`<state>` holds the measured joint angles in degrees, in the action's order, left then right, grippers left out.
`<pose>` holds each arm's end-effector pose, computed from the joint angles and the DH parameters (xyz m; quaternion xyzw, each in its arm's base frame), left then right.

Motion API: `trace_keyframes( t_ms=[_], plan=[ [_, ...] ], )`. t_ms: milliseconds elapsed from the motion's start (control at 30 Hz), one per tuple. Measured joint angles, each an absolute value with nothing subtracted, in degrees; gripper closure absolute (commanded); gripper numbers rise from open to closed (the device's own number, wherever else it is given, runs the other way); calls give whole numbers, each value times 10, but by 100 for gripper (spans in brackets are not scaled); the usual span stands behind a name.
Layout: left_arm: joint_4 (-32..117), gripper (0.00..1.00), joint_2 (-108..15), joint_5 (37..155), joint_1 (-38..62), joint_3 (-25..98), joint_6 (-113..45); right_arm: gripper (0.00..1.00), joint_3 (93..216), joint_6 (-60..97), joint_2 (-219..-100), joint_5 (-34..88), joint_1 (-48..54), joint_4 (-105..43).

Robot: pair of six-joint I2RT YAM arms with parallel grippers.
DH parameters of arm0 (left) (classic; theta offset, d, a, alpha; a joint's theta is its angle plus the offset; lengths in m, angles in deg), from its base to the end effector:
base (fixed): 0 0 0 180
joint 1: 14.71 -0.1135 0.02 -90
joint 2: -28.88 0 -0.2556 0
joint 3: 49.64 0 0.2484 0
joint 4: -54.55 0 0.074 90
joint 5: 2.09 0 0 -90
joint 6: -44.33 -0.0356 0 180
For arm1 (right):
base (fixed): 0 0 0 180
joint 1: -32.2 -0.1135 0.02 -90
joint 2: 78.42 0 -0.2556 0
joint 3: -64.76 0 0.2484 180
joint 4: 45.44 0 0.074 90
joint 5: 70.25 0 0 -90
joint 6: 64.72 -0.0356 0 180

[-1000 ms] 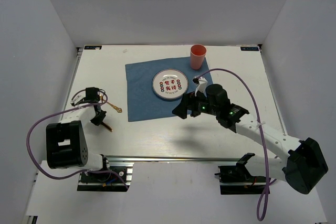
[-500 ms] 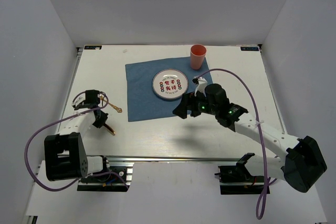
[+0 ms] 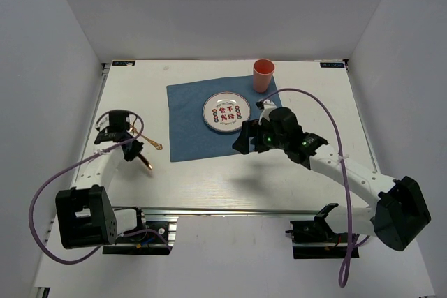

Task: Set the dinner table for one person

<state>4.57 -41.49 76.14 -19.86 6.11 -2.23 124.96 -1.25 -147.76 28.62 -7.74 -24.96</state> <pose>0.2196 0.0271 0.1932 -0.4198 0.8752 0.0228 0.2394 0.2035 0.1775 0.2592 -0.1392 0.8513 0.3307 0.3827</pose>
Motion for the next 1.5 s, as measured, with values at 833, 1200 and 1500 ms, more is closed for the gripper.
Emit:
trace_keyframes(
  t_ms=[833,1200,1500],
  plan=[
    [78,100,-796,822,188,476,119,11,1477,44,-1453,103,50,-1],
    [58,100,-1004,808,298,712,166,11,1484,49,-1426,90,78,44],
    [38,100,-1123,805,326,860,167,11,1476,49,-1424,114,95,44]
  ],
)
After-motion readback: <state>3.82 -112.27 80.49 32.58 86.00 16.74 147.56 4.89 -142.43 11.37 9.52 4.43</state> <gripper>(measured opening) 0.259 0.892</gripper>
